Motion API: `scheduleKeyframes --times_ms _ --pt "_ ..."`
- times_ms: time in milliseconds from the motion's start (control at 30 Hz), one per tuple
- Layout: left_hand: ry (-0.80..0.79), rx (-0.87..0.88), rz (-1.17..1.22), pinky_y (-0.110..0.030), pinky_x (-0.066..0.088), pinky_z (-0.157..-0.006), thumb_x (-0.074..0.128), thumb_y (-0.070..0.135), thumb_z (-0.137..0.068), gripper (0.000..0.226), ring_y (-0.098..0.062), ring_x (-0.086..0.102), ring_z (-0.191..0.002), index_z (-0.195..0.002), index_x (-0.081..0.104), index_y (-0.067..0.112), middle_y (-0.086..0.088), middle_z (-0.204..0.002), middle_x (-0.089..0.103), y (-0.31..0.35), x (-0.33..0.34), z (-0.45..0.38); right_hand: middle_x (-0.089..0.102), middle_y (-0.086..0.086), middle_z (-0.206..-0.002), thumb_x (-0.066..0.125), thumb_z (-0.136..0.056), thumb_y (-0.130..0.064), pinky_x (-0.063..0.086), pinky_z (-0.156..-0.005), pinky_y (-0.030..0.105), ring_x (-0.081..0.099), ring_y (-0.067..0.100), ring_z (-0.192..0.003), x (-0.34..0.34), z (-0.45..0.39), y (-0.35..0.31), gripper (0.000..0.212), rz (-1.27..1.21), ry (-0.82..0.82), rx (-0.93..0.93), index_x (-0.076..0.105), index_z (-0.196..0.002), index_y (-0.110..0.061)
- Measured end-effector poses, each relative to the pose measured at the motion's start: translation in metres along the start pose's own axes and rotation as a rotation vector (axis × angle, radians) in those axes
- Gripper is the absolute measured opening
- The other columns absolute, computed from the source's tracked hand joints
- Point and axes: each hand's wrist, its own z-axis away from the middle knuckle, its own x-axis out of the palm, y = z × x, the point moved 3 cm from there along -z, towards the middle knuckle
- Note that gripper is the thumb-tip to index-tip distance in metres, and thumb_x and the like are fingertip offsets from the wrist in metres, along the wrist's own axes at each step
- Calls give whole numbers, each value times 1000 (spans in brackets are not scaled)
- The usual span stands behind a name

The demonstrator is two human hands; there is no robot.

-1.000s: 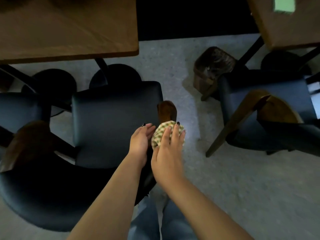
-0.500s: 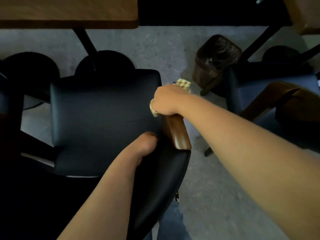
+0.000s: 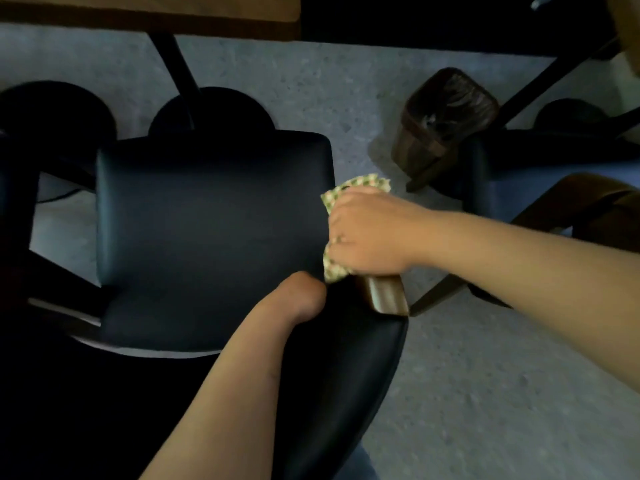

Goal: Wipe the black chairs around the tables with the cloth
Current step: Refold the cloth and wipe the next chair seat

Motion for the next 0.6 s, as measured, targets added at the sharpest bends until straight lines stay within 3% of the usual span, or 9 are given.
scheduleKeyframes --times_ms 100,200,267,367,433,533,600 --pt "-35 -2 -27 -32 45 -89 36 5 -98 34 -29 58 -111 -115 64 -2 -17 -124 61 1 0 1 52 6 -67 44 -92 -26 44 -67 36 52 29 -77 -1 -39 32 38 -308 -11 196 55 -61 -6" --pt "-15 -31 112 -36 48 -95 37 4 -97 33 -29 61 -107 -111 67 -1 -16 -118 65 4 4 -1 54 -2 -51 50 -91 -22 36 -48 26 52 12 -54 11 -44 68 34 -851 200 489 54 -59 -10" --pt "55 -22 401 -40 49 -96 42 20 -99 31 -27 64 -101 -109 69 8 -12 -110 68 8 6 -2 47 -9 -37 45 -92 -16 34 -48 23 49 6 -44 25 -32 76 40 -1309 417 615 48 -52 -18" --pt "26 59 841 -41 48 -99 44 50 -93 43 -19 69 -98 -110 70 22 -1 -103 74 19 12 -1 54 -11 -40 33 -94 -7 42 -49 16 58 6 -47 43 -4 59 64 -1862 752 622 59 -35 -15" --pt "2 101 914 -40 44 -104 44 64 -80 58 -15 66 -106 -120 67 28 4 -112 72 23 13 -1 58 -16 -44 32 -95 -4 41 -44 7 57 -7 -45 52 12 40 71 -1873 913 645 64 -35 -26" --pt "2 150 867 -42 34 -113 42 73 -73 75 -15 53 -126 -132 58 31 7 -133 61 21 16 -4 54 -15 -43 34 -95 2 33 -40 3 47 -12 -38 70 28 28 65 -1799 1079 798 56 -37 -20" --pt "2 158 859 -43 36 -112 41 72 -77 67 -16 57 -121 -126 64 32 6 -125 66 21 16 -3 59 -9 -62 34 -97 0 29 -41 3 52 -4 -50 86 29 26 47 -1724 998 903 57 -62 -19"
